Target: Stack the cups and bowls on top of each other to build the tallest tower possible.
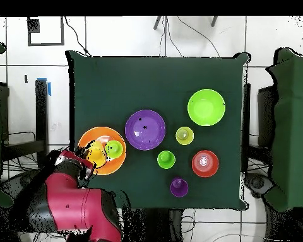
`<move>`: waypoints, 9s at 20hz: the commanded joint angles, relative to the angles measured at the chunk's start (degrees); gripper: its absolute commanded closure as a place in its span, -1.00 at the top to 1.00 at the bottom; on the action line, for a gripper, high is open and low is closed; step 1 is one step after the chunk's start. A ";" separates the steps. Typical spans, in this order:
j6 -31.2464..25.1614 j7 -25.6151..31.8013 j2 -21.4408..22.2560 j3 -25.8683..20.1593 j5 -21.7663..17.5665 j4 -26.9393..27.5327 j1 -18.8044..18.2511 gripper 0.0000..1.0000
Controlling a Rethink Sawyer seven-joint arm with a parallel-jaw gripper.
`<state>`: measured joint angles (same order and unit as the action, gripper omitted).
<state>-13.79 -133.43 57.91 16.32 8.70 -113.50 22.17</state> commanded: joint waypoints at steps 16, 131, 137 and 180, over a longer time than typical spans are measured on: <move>-4.29 -6.41 -6.77 -1.54 0.16 7.37 -1.19 -1.00; 8.36 -7.54 -22.92 -2.33 3.65 15.22 -0.22 -1.00; 8.18 -8.03 -23.11 -2.47 4.24 15.22 0.37 -1.00; 3.48 -7.62 -23.35 -4.24 5.90 12.30 1.88 -1.00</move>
<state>-5.91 -133.43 35.66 16.93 13.36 -100.68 23.12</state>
